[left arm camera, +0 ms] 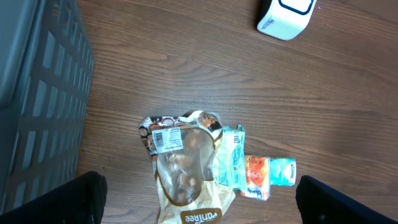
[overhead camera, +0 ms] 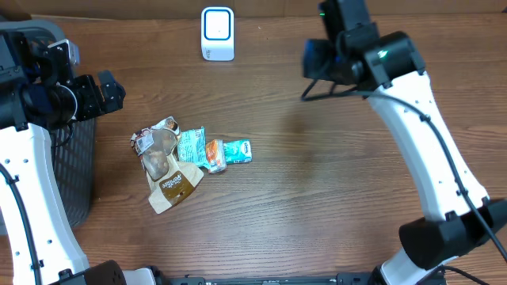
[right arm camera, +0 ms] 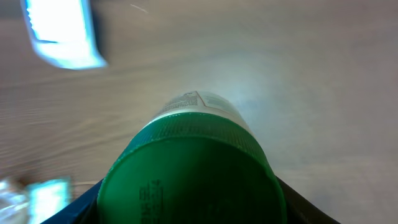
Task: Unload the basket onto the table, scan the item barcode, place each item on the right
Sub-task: 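Move the jar right and set it upright on the table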
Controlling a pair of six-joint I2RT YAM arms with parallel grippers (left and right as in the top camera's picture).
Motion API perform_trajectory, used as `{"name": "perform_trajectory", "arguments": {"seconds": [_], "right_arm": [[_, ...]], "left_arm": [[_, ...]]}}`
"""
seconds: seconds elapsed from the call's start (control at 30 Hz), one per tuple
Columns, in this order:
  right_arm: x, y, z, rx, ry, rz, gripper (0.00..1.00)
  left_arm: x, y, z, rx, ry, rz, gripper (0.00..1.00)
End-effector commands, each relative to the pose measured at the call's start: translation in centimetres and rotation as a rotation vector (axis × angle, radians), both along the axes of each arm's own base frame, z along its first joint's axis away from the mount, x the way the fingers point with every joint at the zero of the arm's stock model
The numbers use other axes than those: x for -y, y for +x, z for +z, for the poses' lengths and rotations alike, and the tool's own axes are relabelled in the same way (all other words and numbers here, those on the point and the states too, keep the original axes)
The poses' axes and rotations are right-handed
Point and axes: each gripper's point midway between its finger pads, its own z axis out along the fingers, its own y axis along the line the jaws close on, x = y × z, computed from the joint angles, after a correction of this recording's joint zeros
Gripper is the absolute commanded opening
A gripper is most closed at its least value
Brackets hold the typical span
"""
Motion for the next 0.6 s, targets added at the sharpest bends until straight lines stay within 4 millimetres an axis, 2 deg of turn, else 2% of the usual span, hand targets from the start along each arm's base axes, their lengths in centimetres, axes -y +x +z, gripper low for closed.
{"name": "perform_trajectory", "arguments": {"seconds": [0.0, 0.13, 0.27, 0.47, 0.57], "right_arm": [[3.3, -0.5, -3.4, -0.106, -0.003, -0.120, 0.38], [5.9, -1.7, -7.6, -0.225, 0.027, -0.174, 0.39], [7.3, -2.4, -11.0, -0.283, 0.049, -0.209, 0.40], [7.8, -2.9, -15.1, -0.301, 0.050, -0.220, 0.41], [7.8, -3.1, -16.8, -0.299, 0.051, -0.221, 0.45]], "left_arm": [[0.0, 0.1, 0.5, 0.016, 0.013, -0.014, 0.99], [0.0, 0.1, 0.5, 0.016, 0.013, -0.014, 0.99], [0.0, 0.1, 0.5, 0.016, 0.013, -0.014, 1.00], [0.0, 0.1, 0.5, 0.016, 0.013, -0.014, 0.99], [0.0, 0.1, 0.5, 0.016, 0.013, -0.014, 0.99]]}}
